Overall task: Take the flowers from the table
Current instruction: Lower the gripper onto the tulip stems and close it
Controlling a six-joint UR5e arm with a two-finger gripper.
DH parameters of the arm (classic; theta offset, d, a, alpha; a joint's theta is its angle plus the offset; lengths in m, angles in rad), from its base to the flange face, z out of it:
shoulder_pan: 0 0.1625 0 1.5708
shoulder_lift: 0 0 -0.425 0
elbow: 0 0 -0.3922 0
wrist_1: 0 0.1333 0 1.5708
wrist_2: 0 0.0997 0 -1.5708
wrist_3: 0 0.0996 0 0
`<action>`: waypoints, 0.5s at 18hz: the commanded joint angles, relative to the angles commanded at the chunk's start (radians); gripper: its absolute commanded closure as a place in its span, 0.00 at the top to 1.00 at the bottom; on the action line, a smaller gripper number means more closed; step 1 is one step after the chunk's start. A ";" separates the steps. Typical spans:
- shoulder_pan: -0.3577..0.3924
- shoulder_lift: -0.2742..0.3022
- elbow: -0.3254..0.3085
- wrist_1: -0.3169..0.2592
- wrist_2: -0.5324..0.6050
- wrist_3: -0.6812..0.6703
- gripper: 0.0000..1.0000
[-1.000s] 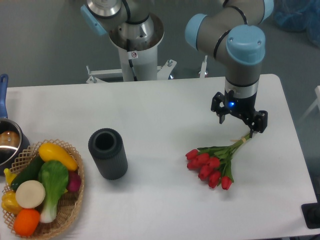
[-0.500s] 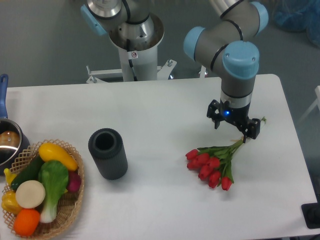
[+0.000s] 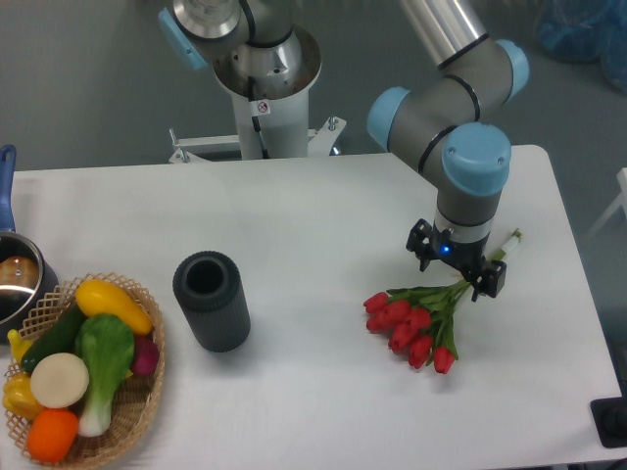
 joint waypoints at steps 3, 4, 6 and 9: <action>-0.002 -0.026 0.018 -0.002 0.000 0.006 1.00; -0.002 -0.034 0.022 -0.002 0.000 0.006 1.00; -0.002 -0.048 0.025 -0.002 0.000 0.006 1.00; -0.003 -0.061 0.026 -0.002 -0.002 0.006 1.00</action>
